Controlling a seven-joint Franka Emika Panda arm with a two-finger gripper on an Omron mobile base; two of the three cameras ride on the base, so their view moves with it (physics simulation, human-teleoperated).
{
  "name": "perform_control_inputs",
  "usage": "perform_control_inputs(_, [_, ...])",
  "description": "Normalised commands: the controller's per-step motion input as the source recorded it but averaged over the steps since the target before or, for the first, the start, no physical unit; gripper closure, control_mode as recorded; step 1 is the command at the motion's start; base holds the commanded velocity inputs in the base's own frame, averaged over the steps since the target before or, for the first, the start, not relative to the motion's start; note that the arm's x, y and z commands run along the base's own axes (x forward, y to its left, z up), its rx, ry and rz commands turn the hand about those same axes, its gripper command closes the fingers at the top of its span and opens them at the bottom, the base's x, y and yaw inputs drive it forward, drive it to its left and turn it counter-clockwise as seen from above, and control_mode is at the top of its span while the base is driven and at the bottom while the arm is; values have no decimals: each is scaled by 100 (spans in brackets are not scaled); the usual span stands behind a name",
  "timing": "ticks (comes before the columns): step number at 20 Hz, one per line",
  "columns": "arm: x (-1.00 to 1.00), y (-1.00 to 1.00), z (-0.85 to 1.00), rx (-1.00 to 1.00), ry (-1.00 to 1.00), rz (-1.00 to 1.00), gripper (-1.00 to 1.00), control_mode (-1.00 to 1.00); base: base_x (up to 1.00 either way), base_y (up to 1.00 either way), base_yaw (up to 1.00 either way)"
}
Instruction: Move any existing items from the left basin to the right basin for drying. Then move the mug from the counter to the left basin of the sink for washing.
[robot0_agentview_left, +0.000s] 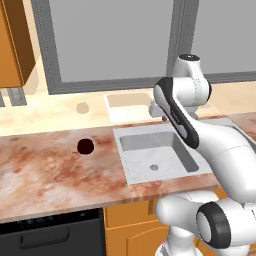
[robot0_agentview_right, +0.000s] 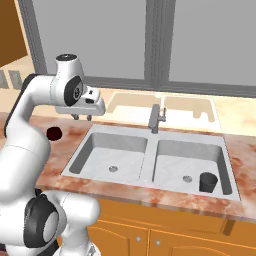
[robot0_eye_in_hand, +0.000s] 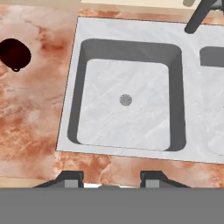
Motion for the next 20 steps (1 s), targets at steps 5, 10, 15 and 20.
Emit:
perform_control_inputs(5, [-20,21,-3,-1,0,3,-100,-100,0,0,0])
perform_control_inputs(10, [-16,97,-19,-4,8,2,-100,-100,0,0,0])
perform_control_inputs(15, [-1,100,-40,-7,21,9,-100,-100,0,0,0])
perform_control_inputs(20, [0,90,-45,-5,16,13,-100,-100,0,0,0])
